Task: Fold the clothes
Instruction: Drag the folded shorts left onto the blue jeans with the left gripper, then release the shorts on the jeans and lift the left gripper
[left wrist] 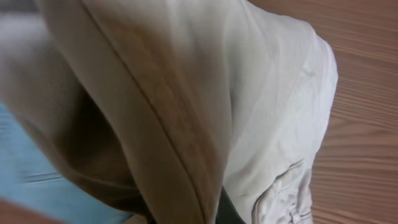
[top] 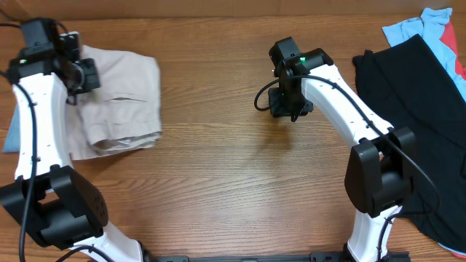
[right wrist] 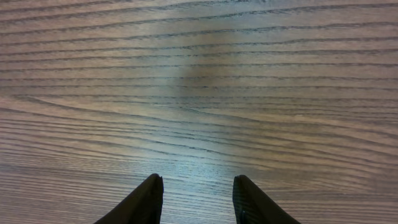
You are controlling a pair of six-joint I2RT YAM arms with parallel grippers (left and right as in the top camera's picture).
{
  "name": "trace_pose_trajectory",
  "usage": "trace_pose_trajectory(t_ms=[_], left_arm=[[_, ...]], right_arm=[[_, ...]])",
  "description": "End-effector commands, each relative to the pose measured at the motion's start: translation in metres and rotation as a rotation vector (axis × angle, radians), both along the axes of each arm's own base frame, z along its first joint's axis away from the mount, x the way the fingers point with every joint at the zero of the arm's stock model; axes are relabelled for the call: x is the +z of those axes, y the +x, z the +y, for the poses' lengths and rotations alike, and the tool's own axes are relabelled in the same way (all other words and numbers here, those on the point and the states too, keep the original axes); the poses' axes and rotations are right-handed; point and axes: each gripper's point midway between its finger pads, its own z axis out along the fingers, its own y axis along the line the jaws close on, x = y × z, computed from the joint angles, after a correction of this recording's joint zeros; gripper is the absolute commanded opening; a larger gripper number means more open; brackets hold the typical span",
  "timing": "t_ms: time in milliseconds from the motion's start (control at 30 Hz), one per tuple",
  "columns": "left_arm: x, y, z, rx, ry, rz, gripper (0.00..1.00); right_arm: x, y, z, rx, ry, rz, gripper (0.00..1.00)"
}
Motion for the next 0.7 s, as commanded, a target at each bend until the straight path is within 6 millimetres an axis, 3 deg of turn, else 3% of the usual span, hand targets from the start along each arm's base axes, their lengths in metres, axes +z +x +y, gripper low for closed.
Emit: trace_pose_trajectory(t_ms=[0,300,400,667], left_arm=[[0.032,-0.005,0.041,-0.005,0.184,-0.024,0.04],[0.05,-0.007,0.097,0.05,0.258,-0.11,0.04],[0.054,-0.003,0.106,0.022,0.263,-0.149,0.04],[0.048,0.005,0.143,0.035,0.295,-0.199,0.04]], right_arm=[[0.003,0.004,0.002,0.0,0.002,-0.012,0.4],[0.003,0.004,0.002,0.0,0.002,-0.012,0.4],[0.003,0.004,0.002,0.0,0.002,-0.012,0.4],[0.003,0.003,0.001,0.0,0.002,-0.01,0.4]])
